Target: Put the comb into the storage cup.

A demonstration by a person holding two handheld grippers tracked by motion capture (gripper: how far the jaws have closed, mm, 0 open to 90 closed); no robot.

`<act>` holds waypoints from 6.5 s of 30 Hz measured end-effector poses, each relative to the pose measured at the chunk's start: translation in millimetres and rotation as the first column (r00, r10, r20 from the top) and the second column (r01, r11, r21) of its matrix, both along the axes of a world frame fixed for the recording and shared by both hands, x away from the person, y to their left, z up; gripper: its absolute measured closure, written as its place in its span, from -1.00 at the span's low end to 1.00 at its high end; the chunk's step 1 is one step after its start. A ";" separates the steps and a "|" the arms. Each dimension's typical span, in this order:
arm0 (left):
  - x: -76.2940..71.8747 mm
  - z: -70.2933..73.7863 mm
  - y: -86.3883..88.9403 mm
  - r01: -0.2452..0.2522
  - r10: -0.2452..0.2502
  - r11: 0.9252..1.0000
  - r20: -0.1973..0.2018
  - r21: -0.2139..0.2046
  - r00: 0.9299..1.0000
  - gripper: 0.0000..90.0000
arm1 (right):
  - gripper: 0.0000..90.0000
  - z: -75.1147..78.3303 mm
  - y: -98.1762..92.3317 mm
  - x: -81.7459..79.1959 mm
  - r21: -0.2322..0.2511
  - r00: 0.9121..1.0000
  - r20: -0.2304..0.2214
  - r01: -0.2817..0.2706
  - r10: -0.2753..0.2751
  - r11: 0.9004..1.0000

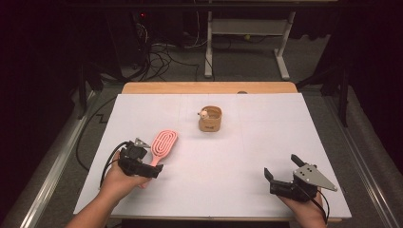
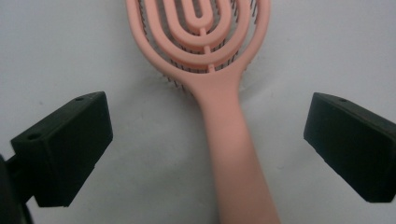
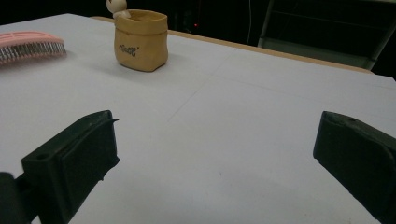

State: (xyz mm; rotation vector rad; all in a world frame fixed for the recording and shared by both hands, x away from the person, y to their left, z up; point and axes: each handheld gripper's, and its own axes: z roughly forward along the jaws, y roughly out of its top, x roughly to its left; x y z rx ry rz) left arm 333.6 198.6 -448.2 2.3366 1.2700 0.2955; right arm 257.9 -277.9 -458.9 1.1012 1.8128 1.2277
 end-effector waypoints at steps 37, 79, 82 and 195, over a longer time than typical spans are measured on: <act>39.8 15.7 -23.1 0.029 -0.024 0.999 -0.105 0.042 0.994 -0.94 | -0.99 1.4 2.9 -2.4 0.029 1.000 -0.005 -0.015 0.015 0.999; 95.2 6.1 -40.5 -0.043 0.059 0.997 -0.262 0.064 0.963 -0.79 | -0.99 -0.8 5.4 -0.2 0.017 1.000 -0.008 -0.028 0.028 0.999; 96.1 7.1 -39.5 -0.042 0.054 0.998 -0.279 0.049 0.959 -0.70 | -0.99 -0.8 5.7 -0.3 0.016 1.000 -0.007 -0.029 0.029 0.999; 58.0 63.8 -17.0 -0.001 0.010 0.985 0.052 -0.171 0.999 -0.57 | -0.99 -0.9 8.4 -1.8 0.005 1.000 -0.005 -0.023 0.023 1.000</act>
